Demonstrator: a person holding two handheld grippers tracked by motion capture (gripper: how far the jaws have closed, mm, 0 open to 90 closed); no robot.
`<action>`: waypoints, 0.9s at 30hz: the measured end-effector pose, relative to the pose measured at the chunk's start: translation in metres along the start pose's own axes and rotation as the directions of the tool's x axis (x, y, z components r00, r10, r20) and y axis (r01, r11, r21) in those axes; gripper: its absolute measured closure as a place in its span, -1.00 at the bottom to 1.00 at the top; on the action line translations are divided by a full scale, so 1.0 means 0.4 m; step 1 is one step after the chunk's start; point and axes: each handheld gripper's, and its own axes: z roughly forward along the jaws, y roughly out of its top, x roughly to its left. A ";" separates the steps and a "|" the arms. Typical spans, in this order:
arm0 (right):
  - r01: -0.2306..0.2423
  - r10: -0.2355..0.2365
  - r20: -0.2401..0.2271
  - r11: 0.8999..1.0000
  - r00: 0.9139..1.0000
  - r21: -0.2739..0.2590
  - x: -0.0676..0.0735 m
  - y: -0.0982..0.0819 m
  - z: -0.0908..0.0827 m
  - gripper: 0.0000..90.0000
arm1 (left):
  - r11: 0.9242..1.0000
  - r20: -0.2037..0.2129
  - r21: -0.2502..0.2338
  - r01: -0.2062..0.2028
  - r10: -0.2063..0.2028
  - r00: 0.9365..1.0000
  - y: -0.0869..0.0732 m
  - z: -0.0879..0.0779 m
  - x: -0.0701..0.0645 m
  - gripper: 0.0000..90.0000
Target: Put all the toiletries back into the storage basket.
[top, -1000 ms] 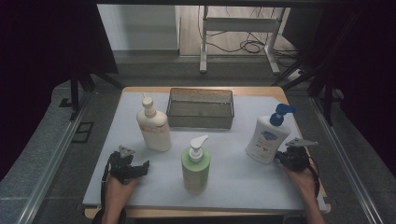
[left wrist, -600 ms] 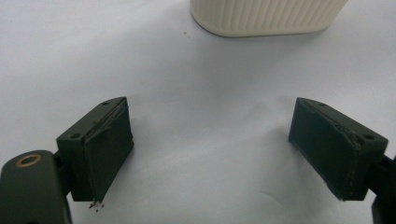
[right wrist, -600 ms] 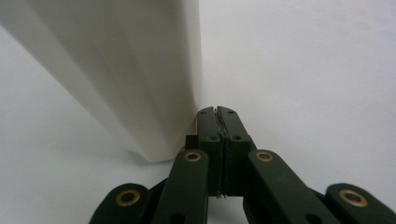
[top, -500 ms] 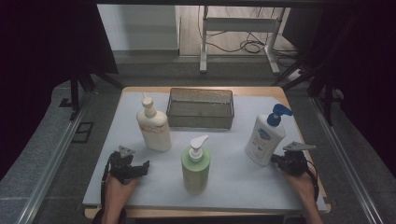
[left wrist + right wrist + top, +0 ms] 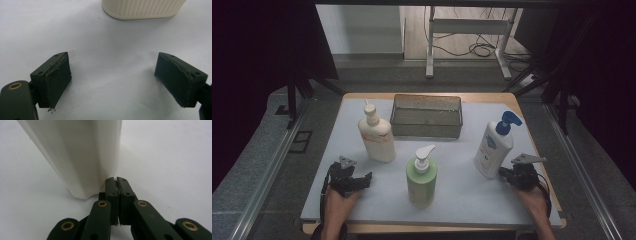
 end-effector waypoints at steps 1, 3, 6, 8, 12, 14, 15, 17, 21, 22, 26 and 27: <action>0.000 0.000 0.000 1.000 1.000 0.000 0.000 0.000 0.000 0.95 | 1.000 0.000 0.000 0.000 0.000 1.000 0.000 0.000 0.000 -0.71; 0.001 -0.001 0.001 1.000 1.000 -0.003 -0.001 0.000 -0.001 0.94 | 1.000 0.000 0.000 0.000 0.000 1.000 0.000 0.000 0.000 -0.71; -0.002 0.002 0.001 1.000 1.000 -0.008 0.000 0.000 -0.006 0.93 | 1.000 0.000 0.000 0.000 0.000 1.000 0.000 0.000 0.000 -0.71; -0.005 0.005 0.001 1.000 1.000 -0.009 0.000 -0.001 -0.008 0.93 | 1.000 0.000 0.000 0.000 0.000 1.000 0.000 0.000 0.000 -0.71; -0.015 0.016 0.007 1.000 1.000 -0.015 -0.002 -0.008 -0.024 0.92 | 1.000 0.000 0.000 0.000 0.000 1.000 0.000 0.000 0.000 -0.71; -0.019 0.019 0.009 1.000 1.000 -0.018 -0.002 -0.010 -0.028 0.92 | 1.000 0.000 0.000 0.000 0.000 1.000 0.000 0.000 0.000 -0.71; -0.025 0.025 0.010 0.999 1.000 -0.023 -0.002 -0.012 -0.034 0.91 | 1.000 0.000 0.000 0.000 0.000 1.000 0.000 0.000 0.000 -0.71; -0.033 0.033 0.011 0.999 0.999 -0.021 0.001 -0.014 -0.038 0.90 | 1.000 0.000 0.000 0.000 0.000 1.000 0.000 0.000 0.000 -0.71; -0.028 0.028 0.017 0.999 0.999 -0.023 0.008 -0.015 -0.043 0.88 | 1.000 0.000 -0.001 0.000 0.000 1.000 0.000 0.000 0.000 -0.71; -0.028 0.028 0.017 0.999 0.999 -0.023 0.008 -0.015 -0.043 0.88 | 1.000 0.001 0.000 0.000 0.000 1.000 0.000 0.000 0.000 -0.71; -0.035 0.036 0.023 0.999 0.999 -0.025 0.012 -0.017 -0.052 0.86 | 1.000 0.001 -0.001 0.000 0.000 1.000 0.000 0.000 0.000 -0.71; -0.038 0.038 0.024 0.999 0.999 -0.024 0.013 -0.020 -0.057 0.85 | 1.000 0.000 0.000 0.001 -0.001 1.000 0.000 0.000 0.000 -0.71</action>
